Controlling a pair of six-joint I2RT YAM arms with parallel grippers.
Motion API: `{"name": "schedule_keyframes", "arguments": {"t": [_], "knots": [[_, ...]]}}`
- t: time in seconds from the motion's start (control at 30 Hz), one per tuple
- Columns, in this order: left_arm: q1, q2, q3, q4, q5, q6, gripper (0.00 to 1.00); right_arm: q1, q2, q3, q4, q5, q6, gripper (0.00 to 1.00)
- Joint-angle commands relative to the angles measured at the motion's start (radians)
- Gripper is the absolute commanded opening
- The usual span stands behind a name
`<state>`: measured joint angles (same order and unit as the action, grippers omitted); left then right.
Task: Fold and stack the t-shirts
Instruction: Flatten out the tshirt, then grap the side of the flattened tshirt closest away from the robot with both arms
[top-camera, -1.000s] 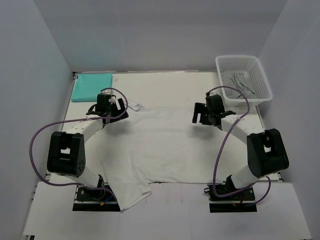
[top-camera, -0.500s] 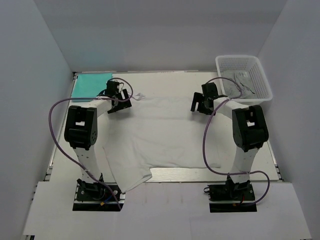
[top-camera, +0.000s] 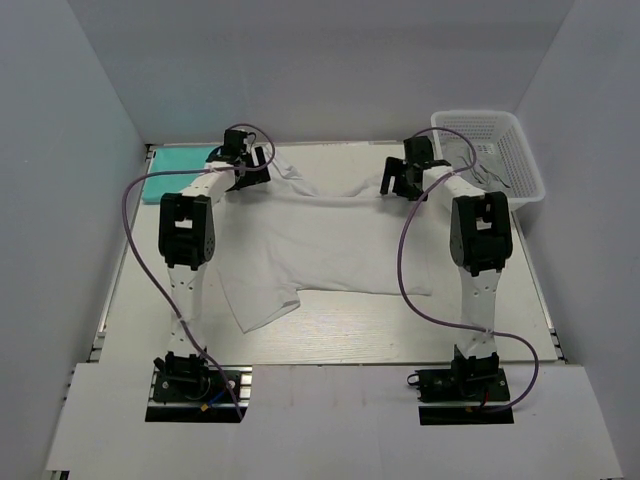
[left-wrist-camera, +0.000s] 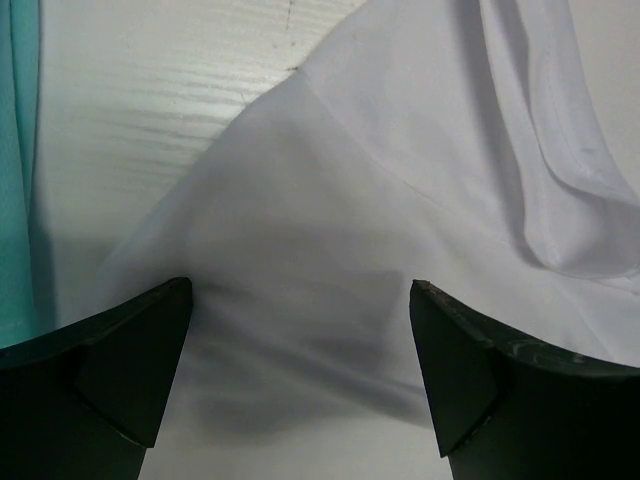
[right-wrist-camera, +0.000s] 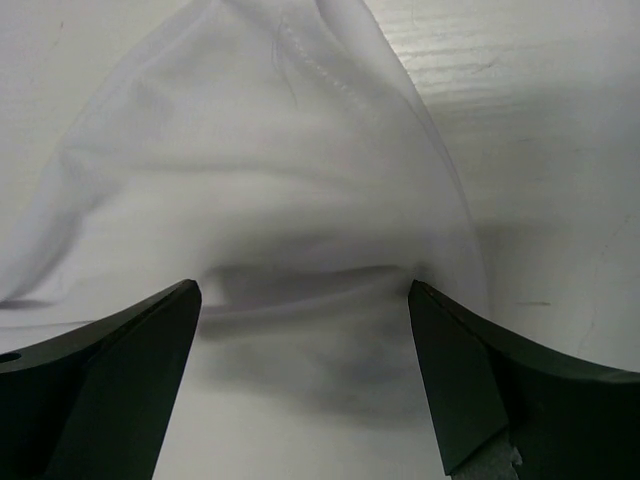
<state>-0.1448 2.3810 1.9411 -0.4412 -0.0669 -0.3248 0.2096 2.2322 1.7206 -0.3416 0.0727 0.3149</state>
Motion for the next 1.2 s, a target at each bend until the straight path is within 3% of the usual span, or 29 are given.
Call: {"name": "schedule_keyframes", "arguments": {"t": [0.0,0.23,0.37,0.57,0.73,0.83,0.97,1.17], "knots": [[0.007,-0.092,-0.074,-0.087,0.045,0.024,1.00,0.004,-0.107,0.002,-0.040,0.004,-0.046,0.90],[-0.002,-0.521,-0.385,-0.025,0.045,-0.037,1.00,0.010,-0.460,-0.365,0.110,-0.028,-0.013,0.90],[-0.002,-0.797,-0.725,0.039,0.097,-0.124,1.00,0.013,-0.693,-0.667,0.165,-0.047,0.082,0.90],[-0.032,-1.135,-1.012,-0.017,0.102,-0.253,1.00,0.008,-0.910,-0.860,0.171,0.007,0.167,0.90],[-0.073,-1.422,-1.195,-0.097,0.260,-0.416,1.00,0.002,-1.037,-0.940,0.150,0.062,0.239,0.90],[-0.095,-1.479,-1.301,-0.260,0.282,-0.430,1.00,0.001,-1.062,-0.923,0.113,0.093,0.254,0.90],[-0.130,-1.545,-1.459,-0.274,0.393,-0.503,1.00,-0.003,-1.068,-0.928,0.110,0.064,0.263,0.90],[-0.193,-1.513,-1.478,-0.384,0.336,-0.565,1.00,-0.012,-1.065,-0.957,0.104,0.053,0.263,0.90]]}}
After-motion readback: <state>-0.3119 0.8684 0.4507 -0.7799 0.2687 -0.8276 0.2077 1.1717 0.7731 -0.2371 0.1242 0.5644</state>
